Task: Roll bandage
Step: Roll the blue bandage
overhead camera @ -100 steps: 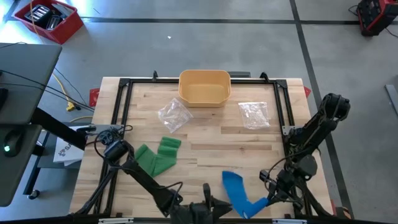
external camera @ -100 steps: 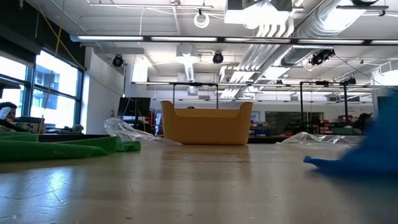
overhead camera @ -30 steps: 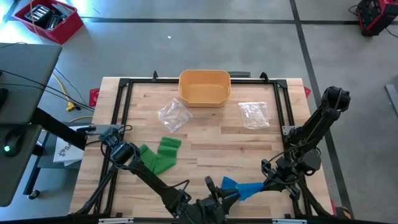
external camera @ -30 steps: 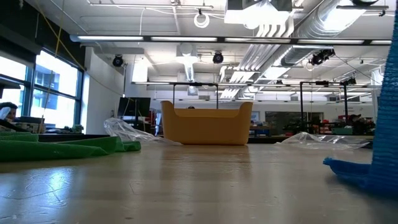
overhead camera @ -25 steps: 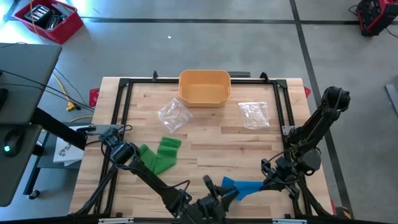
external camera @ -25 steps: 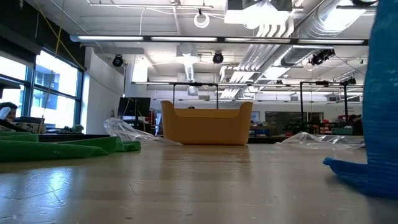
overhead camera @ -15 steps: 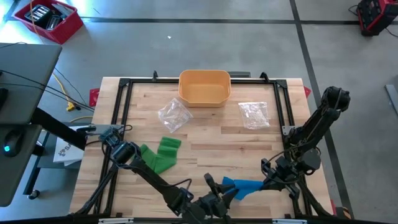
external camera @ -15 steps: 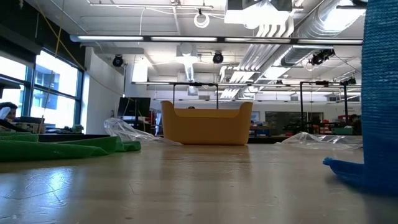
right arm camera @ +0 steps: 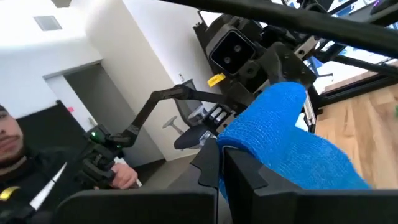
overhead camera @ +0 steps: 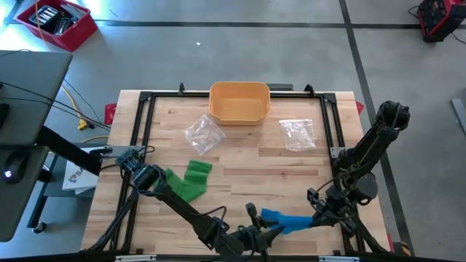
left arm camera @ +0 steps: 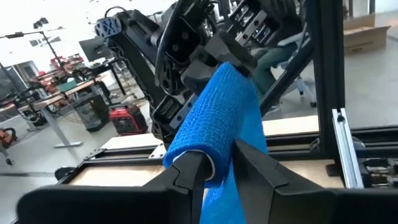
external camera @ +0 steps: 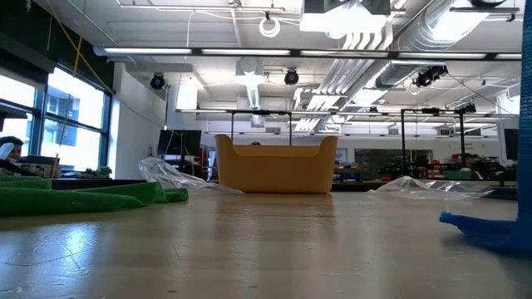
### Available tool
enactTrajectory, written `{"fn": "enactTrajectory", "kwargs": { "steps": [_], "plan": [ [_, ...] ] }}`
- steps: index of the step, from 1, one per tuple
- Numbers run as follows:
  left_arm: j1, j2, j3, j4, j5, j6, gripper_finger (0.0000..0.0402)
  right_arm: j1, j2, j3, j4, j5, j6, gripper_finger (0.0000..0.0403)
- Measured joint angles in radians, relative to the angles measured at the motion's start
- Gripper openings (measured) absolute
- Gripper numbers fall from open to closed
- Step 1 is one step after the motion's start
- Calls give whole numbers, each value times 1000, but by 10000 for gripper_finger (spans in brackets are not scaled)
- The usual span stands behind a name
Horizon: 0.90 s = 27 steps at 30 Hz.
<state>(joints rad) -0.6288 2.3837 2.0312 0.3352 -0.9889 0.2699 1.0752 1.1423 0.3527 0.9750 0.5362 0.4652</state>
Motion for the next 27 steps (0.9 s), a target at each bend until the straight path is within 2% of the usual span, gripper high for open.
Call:
{"fn": "enactTrajectory", "kwargs": {
  "steps": [5, 8, 14, 18, 22, 27],
  "plan": [
    [-16, 0, 0, -7, 17, -32, 19, -1, 0, 0, -30, 7, -118, 1],
    [-28, -10, -1, -10, 13, -85, 8, -3, 0, 2, -43, 33, -162, 17],
    [-49, -53, -1, -66, -52, -205, 8, -2, 0, 3, -70, 159, -329, 99],
    [-58, -75, 0, -93, -53, -280, 7, 1, 1, 8, -100, 200, -491, 143],
    [-67, -102, 0, -115, -34, -322, 7, 45, 1, 98, -248, 232, -655, 159],
    [-79, -141, 0, -153, 41, -387, 6, 136, 18, 286, -586, 404, -755, 160]
  ]
}}
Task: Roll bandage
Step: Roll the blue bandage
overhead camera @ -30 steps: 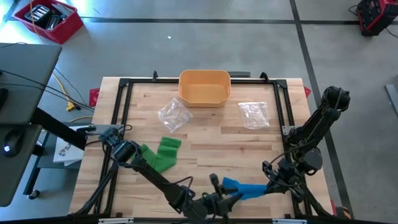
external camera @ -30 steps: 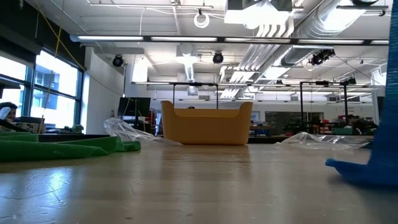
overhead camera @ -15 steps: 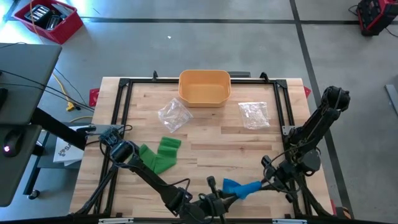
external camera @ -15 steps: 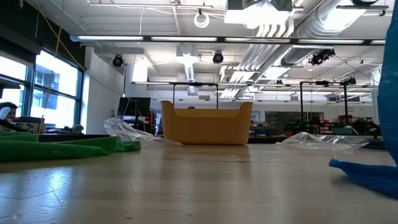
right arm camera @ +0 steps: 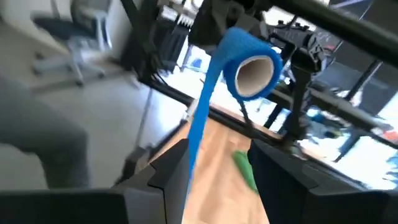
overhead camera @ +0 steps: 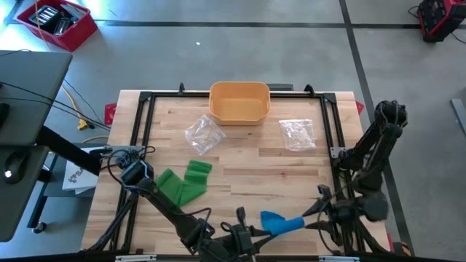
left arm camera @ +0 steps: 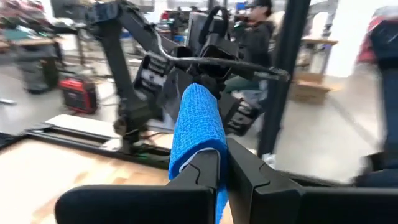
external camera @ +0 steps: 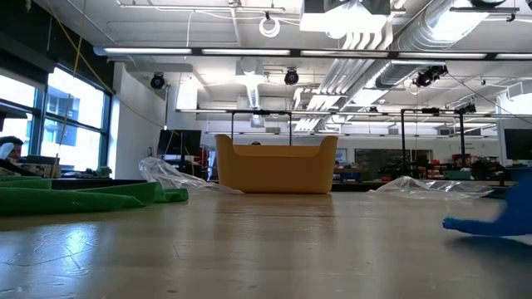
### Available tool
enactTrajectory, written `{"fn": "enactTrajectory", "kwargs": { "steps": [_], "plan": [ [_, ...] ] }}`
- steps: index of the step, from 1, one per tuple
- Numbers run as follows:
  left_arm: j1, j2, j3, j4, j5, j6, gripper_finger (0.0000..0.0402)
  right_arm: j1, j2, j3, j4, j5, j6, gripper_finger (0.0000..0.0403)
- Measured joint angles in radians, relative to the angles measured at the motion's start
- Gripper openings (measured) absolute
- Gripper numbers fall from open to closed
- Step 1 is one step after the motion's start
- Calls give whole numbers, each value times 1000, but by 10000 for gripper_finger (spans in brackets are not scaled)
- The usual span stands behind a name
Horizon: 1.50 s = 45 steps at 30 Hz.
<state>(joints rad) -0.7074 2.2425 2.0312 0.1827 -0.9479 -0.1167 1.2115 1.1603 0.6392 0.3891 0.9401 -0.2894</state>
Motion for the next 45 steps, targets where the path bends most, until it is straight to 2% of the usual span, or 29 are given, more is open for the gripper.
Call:
{"fn": "enactTrajectory", "kwargs": {
  "steps": [3, 7, 12, 16, 22, 27, 35, 39, 43, 45],
  "plan": [
    [-1, -11, 0, 3, 62, -43, 6, 49, 31, 106, -145, 66, 0, 160],
    [2, -9, -24, 86, 174, -53, 6, 82, 114, 203, -160, 91, 2, 160],
    [9, -8, -207, 429, 222, -61, 6, 131, 251, 294, -141, 149, 24, 160],
    [5, -7, -395, 734, 223, -114, 5, 163, 344, 325, -135, 285, 86, 160],
    [8, -6, -574, 980, 232, -193, 5, 125, 420, 324, -101, 316, 184, 160],
    [9, -6, -594, 1024, 234, -214, 6, 39, 449, 324, 20, 238, 111, 160],
    [-8, -6, -594, 1026, 228, -194, 8, 11, 438, 324, 174, 287, -111, 160],
    [-9, -6, -593, 1042, 229, -186, 8, -2, 437, 323, 176, 272, -112, 160],
    [-9, -6, -593, 1039, 229, -178, 9, -34, 437, 323, 177, 183, -112, 160],
    [-9, -6, -593, 1037, 229, -176, 9, -49, 437, 323, 178, 179, -112, 160]
  ]
}}
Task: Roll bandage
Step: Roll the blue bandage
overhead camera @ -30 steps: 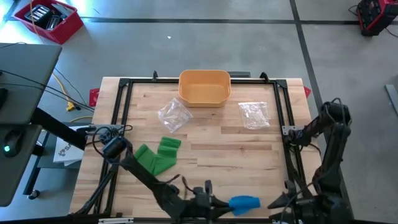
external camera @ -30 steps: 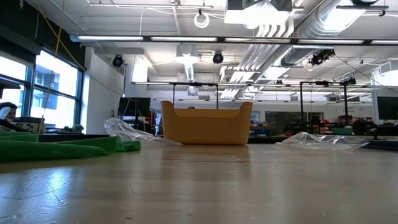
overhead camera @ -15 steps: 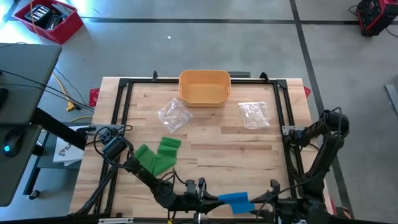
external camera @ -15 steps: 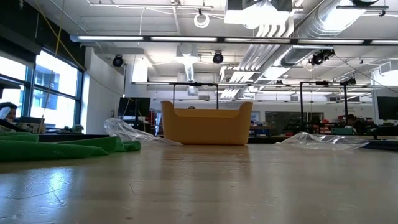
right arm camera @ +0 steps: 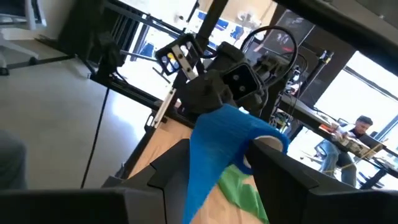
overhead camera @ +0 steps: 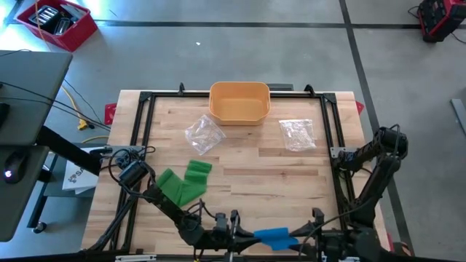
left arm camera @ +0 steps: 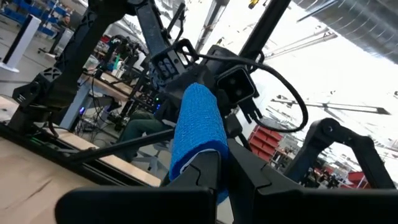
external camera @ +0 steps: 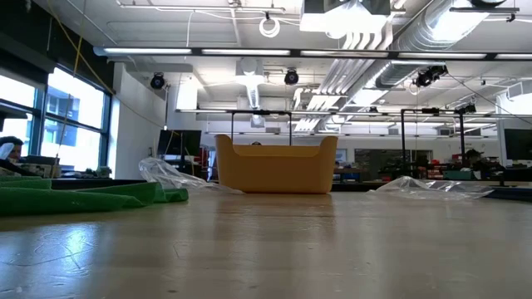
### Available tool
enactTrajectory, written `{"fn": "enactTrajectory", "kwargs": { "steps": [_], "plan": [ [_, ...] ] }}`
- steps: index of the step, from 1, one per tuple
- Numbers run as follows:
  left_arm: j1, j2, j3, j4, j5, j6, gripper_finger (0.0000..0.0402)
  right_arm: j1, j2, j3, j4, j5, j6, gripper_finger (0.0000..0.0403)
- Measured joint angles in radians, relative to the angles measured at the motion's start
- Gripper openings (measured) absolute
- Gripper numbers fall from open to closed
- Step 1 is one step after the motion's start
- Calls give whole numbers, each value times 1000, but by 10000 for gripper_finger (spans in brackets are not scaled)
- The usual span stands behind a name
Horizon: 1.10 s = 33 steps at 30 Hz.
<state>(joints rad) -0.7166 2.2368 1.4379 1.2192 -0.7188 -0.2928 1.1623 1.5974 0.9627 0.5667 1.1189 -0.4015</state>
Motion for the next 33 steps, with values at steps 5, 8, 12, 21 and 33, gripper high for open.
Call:
{"fn": "enactTrajectory", "kwargs": {
  "steps": [5, 8, 12, 21, 33],
  "plan": [
    [-1, 0, 0, 0, -3, 7, 9, -28, 0, 0, 0, 4, 13, 160],
    [-1, 0, 0, 0, -5, 7, 9, -38, 0, 0, -1, 9, 35, 160],
    [-3, 0, 0, 1, 0, 7, 9, -46, 0, 0, 0, -30, 42, 148],
    [-4, 0, -2, -6, 13, 27, 12, -68, -2, 0, -60, -123, 88, 13],
    [1, 0, 6, 66, 45, 464, 149, -63, -206, -99, -192, -180, 331, 3]
  ]
}}
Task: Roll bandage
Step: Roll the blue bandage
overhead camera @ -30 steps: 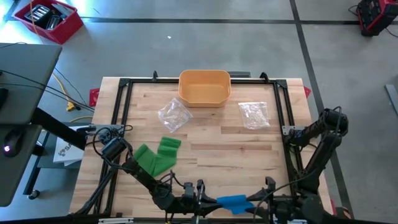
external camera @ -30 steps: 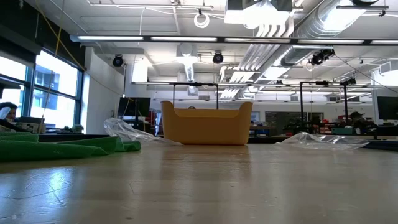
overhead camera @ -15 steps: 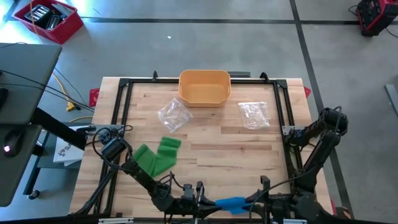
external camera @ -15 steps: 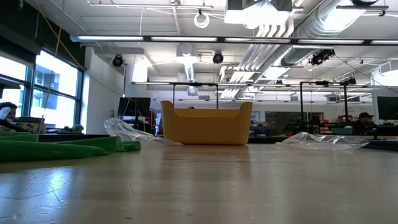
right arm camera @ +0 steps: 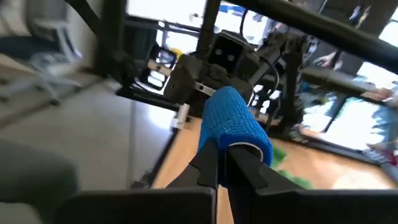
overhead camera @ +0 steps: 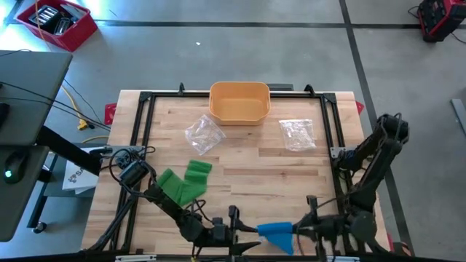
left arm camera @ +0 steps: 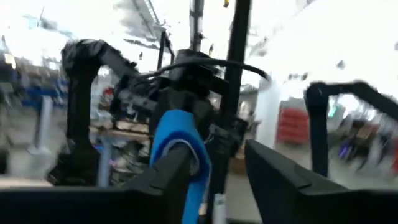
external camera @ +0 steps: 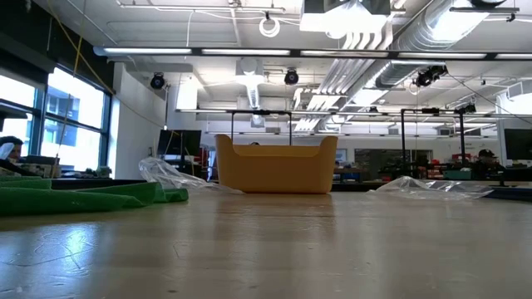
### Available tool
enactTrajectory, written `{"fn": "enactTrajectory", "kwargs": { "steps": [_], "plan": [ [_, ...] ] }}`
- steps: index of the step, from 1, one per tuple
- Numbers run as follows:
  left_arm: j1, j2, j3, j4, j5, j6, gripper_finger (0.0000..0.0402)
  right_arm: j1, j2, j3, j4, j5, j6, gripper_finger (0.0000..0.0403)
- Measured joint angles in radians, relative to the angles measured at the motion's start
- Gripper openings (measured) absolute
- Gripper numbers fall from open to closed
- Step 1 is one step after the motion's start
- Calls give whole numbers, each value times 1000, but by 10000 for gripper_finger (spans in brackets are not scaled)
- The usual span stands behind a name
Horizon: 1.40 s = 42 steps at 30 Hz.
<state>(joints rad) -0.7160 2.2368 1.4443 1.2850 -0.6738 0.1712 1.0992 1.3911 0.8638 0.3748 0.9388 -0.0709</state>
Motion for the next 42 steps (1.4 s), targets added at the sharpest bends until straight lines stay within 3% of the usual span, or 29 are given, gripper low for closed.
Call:
{"fn": "enactTrajectory", "kwargs": {
  "steps": [4, 7, 10, 13, 20, 24, 34, 42],
  "plan": [
    [-4, 0, 80, -185, -56, 244, 174, -4, -150, -136, 31, -73, 123, 2],
    [-4, 0, 209, -477, -135, 355, 174, -8, -252, -253, 142, -106, 168, 2],
    [14, -1, 352, -800, -202, 337, 169, -7, -326, -359, 312, -187, 157, 1],
    [29, -1, 440, -982, -276, 296, 164, -7, -370, -437, 463, -244, 139, 1],
    [39, -1, 470, -967, -298, 525, 152, -7, -385, -479, 515, -298, 143, 1],
    [52, -1, 471, -957, -229, 574, 147, -7, -384, -479, 519, -302, 144, 1],
    [81, -1, 471, -920, -194, 605, 136, -7, -385, -479, 522, -301, 142, 1],
    [105, -1, 471, -920, -151, 484, 132, -6, -385, -479, 521, -276, 139, 0]
  ]
}}
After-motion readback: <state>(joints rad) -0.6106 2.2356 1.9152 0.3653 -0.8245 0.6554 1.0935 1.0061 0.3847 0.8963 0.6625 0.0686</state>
